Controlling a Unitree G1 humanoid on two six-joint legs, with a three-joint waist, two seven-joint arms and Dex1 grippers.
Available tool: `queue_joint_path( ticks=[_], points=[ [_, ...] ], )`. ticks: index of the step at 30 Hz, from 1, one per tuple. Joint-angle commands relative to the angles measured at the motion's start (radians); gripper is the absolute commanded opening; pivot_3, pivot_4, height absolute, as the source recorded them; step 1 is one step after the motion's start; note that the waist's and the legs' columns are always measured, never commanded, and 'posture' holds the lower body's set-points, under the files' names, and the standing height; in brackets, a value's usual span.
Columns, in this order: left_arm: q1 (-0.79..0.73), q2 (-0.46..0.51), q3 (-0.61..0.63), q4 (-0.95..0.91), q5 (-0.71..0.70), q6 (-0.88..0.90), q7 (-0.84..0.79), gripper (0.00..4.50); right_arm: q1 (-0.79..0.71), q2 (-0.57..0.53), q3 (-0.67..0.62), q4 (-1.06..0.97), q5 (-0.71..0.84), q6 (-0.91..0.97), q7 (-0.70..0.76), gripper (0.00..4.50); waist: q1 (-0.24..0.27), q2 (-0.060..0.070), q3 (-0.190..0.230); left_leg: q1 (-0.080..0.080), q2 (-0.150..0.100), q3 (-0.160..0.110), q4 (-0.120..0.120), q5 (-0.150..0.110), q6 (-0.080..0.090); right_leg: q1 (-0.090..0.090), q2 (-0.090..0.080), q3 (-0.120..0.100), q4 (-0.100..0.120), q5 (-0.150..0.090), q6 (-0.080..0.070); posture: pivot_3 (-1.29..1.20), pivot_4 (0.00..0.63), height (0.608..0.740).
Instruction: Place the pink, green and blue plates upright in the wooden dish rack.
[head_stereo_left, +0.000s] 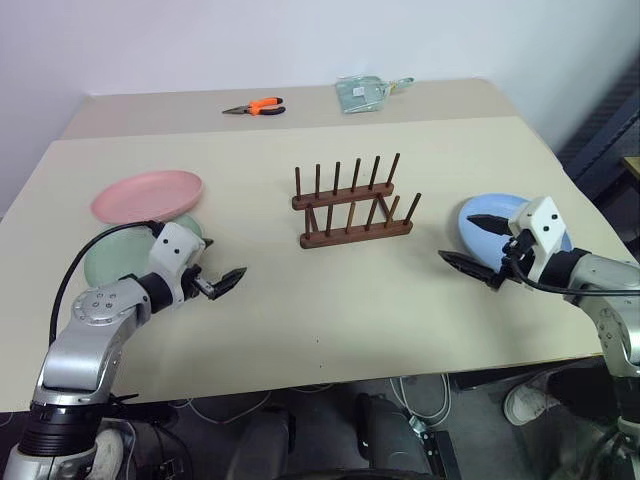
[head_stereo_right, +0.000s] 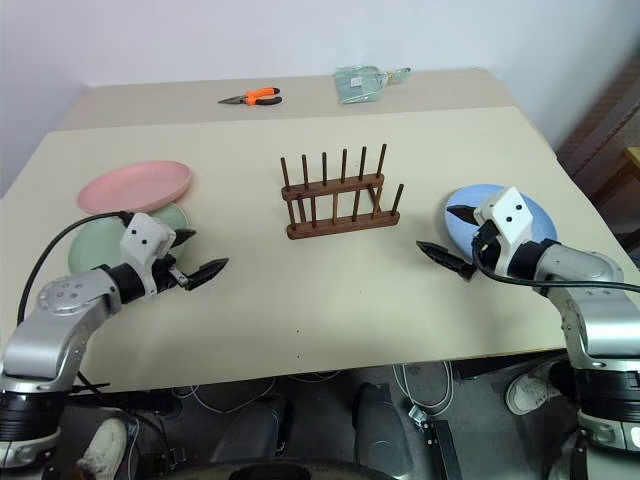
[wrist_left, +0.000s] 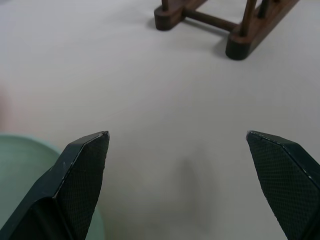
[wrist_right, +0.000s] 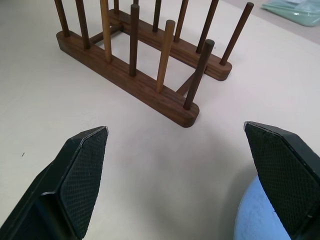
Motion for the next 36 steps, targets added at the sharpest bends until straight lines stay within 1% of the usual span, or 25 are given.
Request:
queue_joint_path(
  ticks=[1,6,9,13,15,17,19,23,25,27,29,31,35,36],
  points=[
    [-0.010,0.006,0.014,-0.022,-0.003,-0.017,0.005,4.50,-0.031,0.013,-0.001,-0.010,-0.003,-0.036,-0.006,4.46,0.000,0.000,0.000,0.000,0.000,0.000,0.000,0.000,0.000,0.000,0.000,0.000,0.000,0.000,0.000,0.00,0.150,0.740],
    [-0.012,-0.007,-0.005,-0.027,-0.002,-0.021,0.011,4.50,-0.047,0.029,0.018,0.011,-0.020,-0.066,-0.015,4.46,0.001,0.000,0.000,0.000,0.000,0.000,0.000,0.000,0.000,0.000,0.000,0.000,0.000,0.000,0.000,0.00,0.150,0.740],
    [-0.033,-0.012,-0.035,-0.012,0.001,-0.029,-0.005,4.50,-0.049,0.041,0.023,-0.002,0.005,-0.028,-0.013,4.46,0.002,0.000,0.000,0.000,0.000,0.000,0.000,0.000,0.000,0.000,0.000,0.000,0.000,0.000,0.000,0.00,0.150,0.740],
    [-0.129,-0.026,-0.145,0.083,0.031,-0.058,-0.067,4.50,-0.005,0.050,0.059,-0.091,0.027,0.035,-0.009,4.46,0.005,0.000,0.000,0.000,0.000,0.000,0.001,0.000,0.000,0.000,0.000,0.000,0.000,0.002,-0.003,0.00,0.150,0.740],
    [-0.191,-0.047,-0.202,0.167,0.058,-0.090,-0.097,4.50,0.014,0.074,0.081,-0.146,0.006,0.038,-0.053,4.46,0.002,0.000,0.000,0.000,0.000,0.000,0.001,0.000,0.000,0.000,0.000,0.000,0.000,0.002,-0.003,0.00,0.150,0.740],
    [-0.281,-0.085,-0.281,0.289,0.107,-0.150,-0.131,4.50,0.034,0.104,0.105,-0.204,-0.006,0.041,-0.092,4.46,0.003,0.000,0.000,0.000,0.000,0.000,0.001,0.000,0.000,0.000,0.000,0.000,0.000,0.002,-0.003,0.00,0.150,0.740],
    [-0.358,-0.134,-0.322,0.421,0.134,-0.195,-0.152,4.50,0.056,0.138,0.134,-0.260,-0.016,0.049,-0.132,4.46,0.002,0.000,0.000,0.000,-0.001,0.000,0.001,0.000,0.000,0.000,0.000,0.000,0.000,0.003,0.000,0.00,0.150,0.740],
    [-0.501,-0.239,-0.380,0.670,0.179,-0.283,-0.186,4.50,0.108,0.183,0.161,-0.363,-0.017,0.078,-0.196,4.46,0.006,-0.001,0.000,0.000,-0.001,0.000,0.001,0.000,0.000,0.000,0.000,0.000,0.000,0.004,0.000,0.00,0.150,0.740],
    [-0.553,-0.294,-0.391,0.777,0.195,-0.320,-0.193,4.50,0.139,0.193,0.164,-0.387,-0.028,0.078,-0.218,4.46,0.006,-0.001,-0.001,-0.001,-0.001,-0.001,0.001,0.000,0.000,0.000,0.000,0.000,0.000,0.004,0.000,0.00,0.150,0.740],
    [-0.588,-0.328,-0.409,0.865,0.232,-0.370,-0.188,4.50,0.168,0.193,0.170,-0.400,-0.049,0.068,-0.231,4.46,0.012,-0.002,-0.001,0.000,-0.001,-0.001,0.001,0.000,0.000,0.001,0.000,0.000,0.000,0.004,0.000,0.00,0.150,0.740],
    [-0.607,-0.351,-0.402,0.924,0.245,-0.400,-0.182,3.99,0.182,0.199,0.174,-0.411,-0.059,0.065,-0.247,4.50,0.018,-0.002,-0.001,0.000,-0.001,0.000,0.002,0.000,0.000,0.002,0.000,0.000,0.000,0.003,0.002,0.00,0.150,0.740],
    [-0.605,-0.368,-0.391,0.943,0.241,-0.422,-0.193,3.26,0.197,0.195,0.170,-0.415,-0.066,0.059,-0.252,4.50,0.019,-0.002,-0.002,0.001,-0.001,0.000,0.002,0.000,0.000,0.002,0.000,0.000,0.000,0.002,0.004,0.00,0.150,0.740],
    [-0.583,-0.371,-0.392,0.932,0.246,-0.462,-0.220,1.17,0.220,0.176,0.152,-0.416,-0.077,0.050,-0.246,4.50,0.022,-0.002,-0.002,0.001,-0.001,0.000,0.002,0.000,0.000,0.002,0.000,0.000,0.000,0.002,0.004,0.00,0.150,0.740],
    [-0.573,-0.368,-0.395,0.914,0.246,-0.471,-0.234,0.78,0.228,0.164,0.139,-0.414,-0.077,0.048,-0.237,4.50,0.022,-0.002,-0.002,0.001,-0.001,-0.001,0.002,0.000,0.000,0.003,0.000,0.000,0.000,0.002,0.004,0.00,0.150,0.740]
  ],
)
